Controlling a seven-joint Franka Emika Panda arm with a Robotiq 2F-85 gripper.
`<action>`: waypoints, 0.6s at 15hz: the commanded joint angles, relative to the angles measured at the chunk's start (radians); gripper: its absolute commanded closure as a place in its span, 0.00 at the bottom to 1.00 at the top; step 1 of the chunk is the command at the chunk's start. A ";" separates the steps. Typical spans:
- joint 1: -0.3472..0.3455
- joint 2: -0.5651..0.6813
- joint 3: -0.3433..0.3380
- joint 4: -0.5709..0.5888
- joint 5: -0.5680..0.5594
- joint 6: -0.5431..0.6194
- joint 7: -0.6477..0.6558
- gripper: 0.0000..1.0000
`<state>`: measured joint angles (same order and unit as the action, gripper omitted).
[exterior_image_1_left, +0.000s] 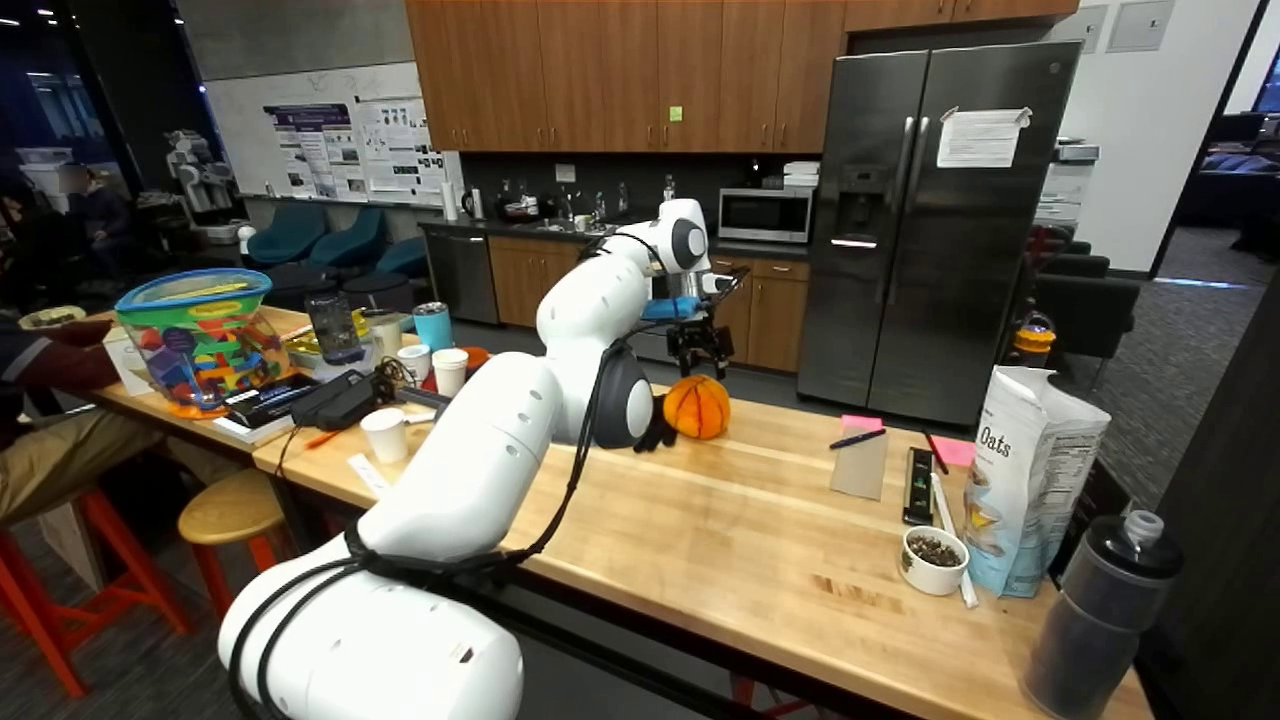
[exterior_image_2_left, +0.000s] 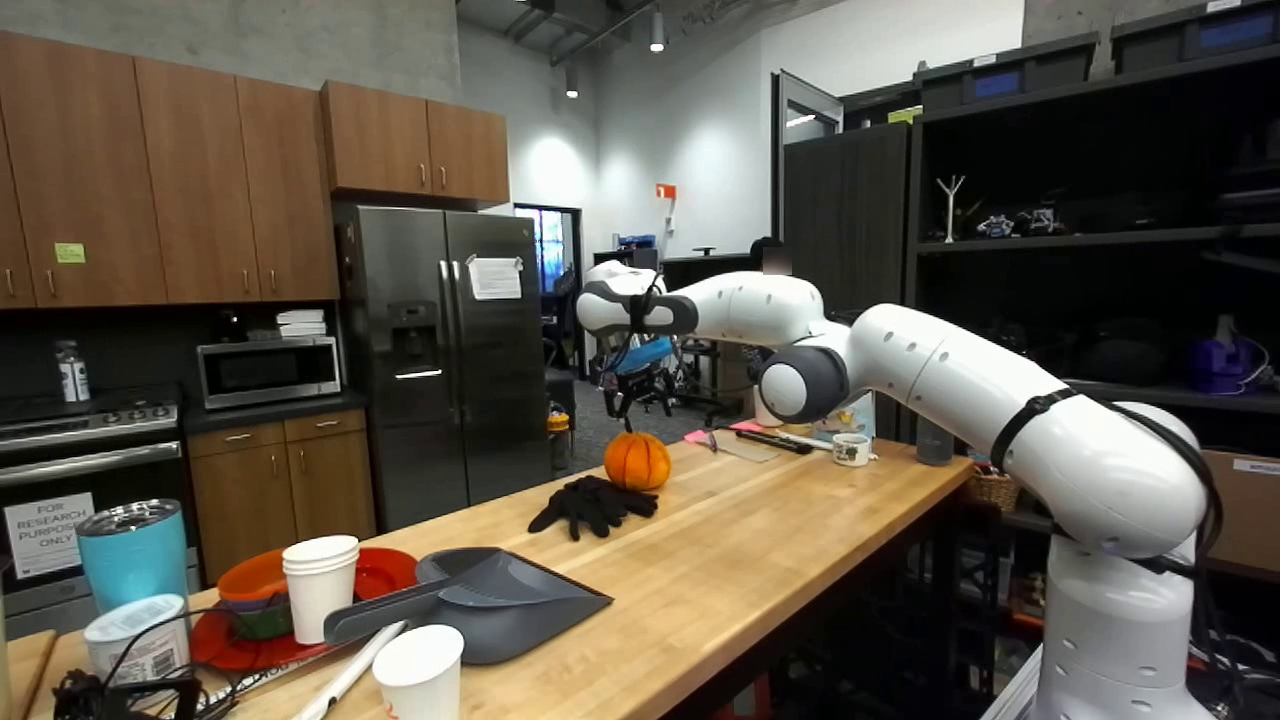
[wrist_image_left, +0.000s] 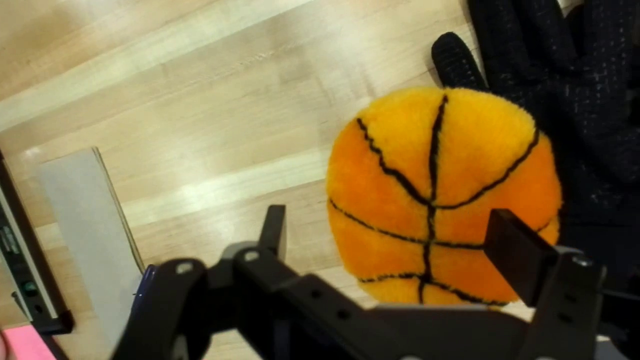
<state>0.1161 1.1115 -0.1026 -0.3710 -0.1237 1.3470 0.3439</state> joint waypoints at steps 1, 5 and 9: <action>-0.021 -0.013 0.035 -0.007 0.042 0.027 -0.051 0.00; -0.040 -0.008 0.062 -0.009 0.085 0.031 -0.073 0.00; -0.056 0.017 0.075 0.016 0.102 0.012 -0.084 0.00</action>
<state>0.0792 1.1144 -0.0433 -0.3752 -0.0449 1.3748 0.2822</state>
